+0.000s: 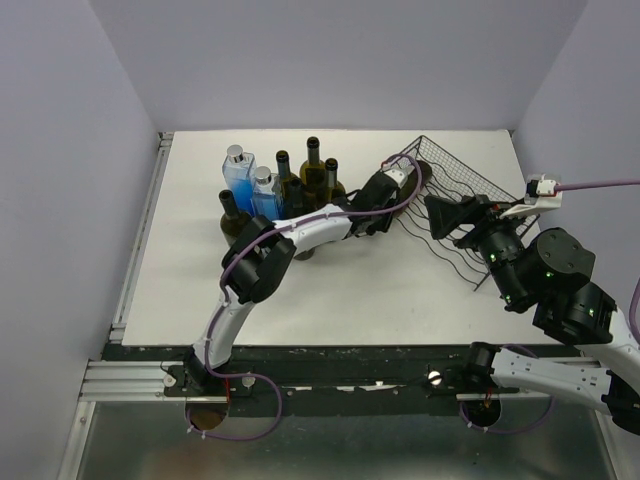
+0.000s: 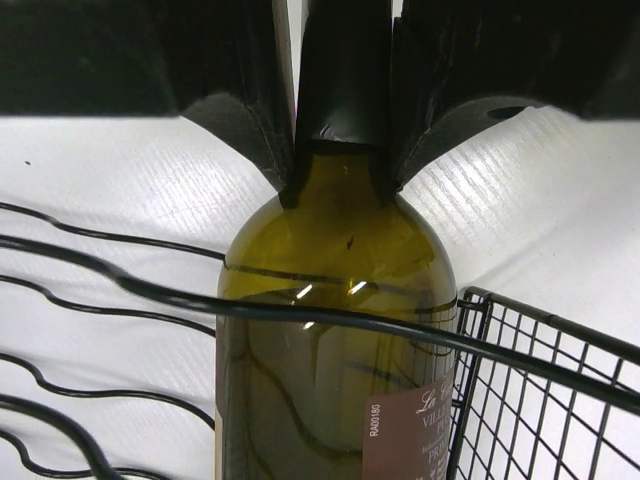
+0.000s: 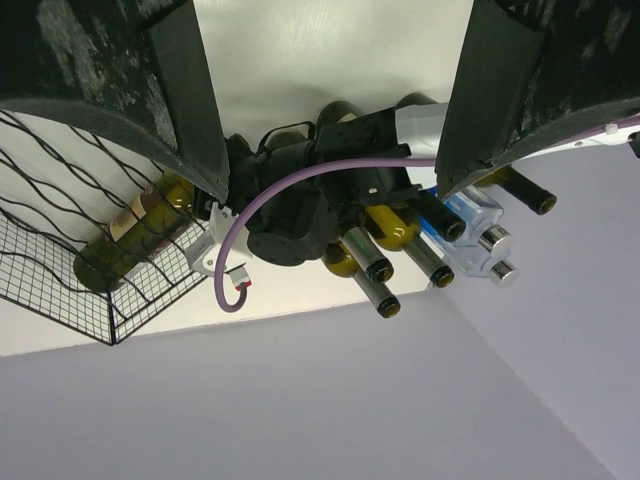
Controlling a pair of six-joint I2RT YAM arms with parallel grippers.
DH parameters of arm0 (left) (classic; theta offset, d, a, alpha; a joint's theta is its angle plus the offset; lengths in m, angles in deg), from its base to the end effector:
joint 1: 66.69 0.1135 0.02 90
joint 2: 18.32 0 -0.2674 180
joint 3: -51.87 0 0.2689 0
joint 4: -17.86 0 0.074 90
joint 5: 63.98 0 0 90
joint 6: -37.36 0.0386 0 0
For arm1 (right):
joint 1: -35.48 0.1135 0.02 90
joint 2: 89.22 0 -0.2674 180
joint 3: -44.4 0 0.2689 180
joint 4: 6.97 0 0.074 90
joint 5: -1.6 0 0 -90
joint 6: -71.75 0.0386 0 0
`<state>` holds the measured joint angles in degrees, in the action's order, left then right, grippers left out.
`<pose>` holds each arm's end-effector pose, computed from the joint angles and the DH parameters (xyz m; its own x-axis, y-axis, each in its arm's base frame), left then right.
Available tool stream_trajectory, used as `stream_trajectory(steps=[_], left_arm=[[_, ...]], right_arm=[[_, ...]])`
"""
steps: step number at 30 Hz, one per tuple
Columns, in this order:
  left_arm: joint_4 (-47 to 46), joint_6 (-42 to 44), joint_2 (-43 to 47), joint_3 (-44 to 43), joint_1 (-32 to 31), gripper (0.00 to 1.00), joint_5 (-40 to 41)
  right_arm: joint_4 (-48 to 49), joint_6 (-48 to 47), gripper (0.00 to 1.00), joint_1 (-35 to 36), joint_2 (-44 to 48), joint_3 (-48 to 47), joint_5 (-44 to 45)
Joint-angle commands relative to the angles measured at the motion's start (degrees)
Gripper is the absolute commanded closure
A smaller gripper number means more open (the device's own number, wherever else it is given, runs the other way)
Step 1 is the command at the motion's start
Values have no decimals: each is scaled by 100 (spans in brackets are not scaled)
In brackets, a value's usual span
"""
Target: Put the wine bottle on the wine rack
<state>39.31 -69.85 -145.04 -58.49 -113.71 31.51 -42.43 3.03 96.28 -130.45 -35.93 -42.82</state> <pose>0.3618 -0.3828 0.1832 -0.5994 0.2113 -0.7720 0.5227 0.8338 -0.1777 0.0867 0.0986 0.4657 -0.0667 0.4014 -0.9135 -0.2565 0.8778 0.4044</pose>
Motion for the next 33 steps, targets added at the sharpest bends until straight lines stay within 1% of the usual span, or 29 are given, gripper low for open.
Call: stream_trajectory(steps=[1, 3, 5, 14, 18, 20, 22, 23, 25, 26, 33], left_arm=[[381, -230, -221, -806, -17, 80, 549], [725, -239, -362, -1088, -17, 72, 549], [927, -274, -433, -1212, -17, 58, 549], [1121, -230, -363, -1142, -8, 44, 567], [1165, -221, -345, -1134, -9, 40, 575], [1201, -212, -319, -1151, -17, 35, 575], [1219, -212, -249, -1116, -17, 28, 575], [1201, -221, -187, -1055, -17, 18, 575], [1096, -212, 5, -889, -17, 5, 540], [1052, -204, 111, -792, -9, 1, 505], [718, -203, 1042, 122, -26, 1, 189]], right_arm=[[-64, -71, 10, 38, 45, -59, 30], [-64, -80, 10, 29, 28, -85, 30], [-64, -97, 10, 29, 28, -111, 38], [-55, -98, 10, 29, 36, -138, 39], [-55, -97, 10, 38, 28, -155, -5], [-55, -106, 10, 29, 19, -164, -32], [-55, -98, 10, 29, 28, -182, -67], [-72, -106, 9, 29, 28, -199, -76], [-134, -98, 9, 38, -7, -243, -50], [-177, -89, 9, 38, -25, -278, -32], [-371, 17, 8, 29, -34, -402, 161]])
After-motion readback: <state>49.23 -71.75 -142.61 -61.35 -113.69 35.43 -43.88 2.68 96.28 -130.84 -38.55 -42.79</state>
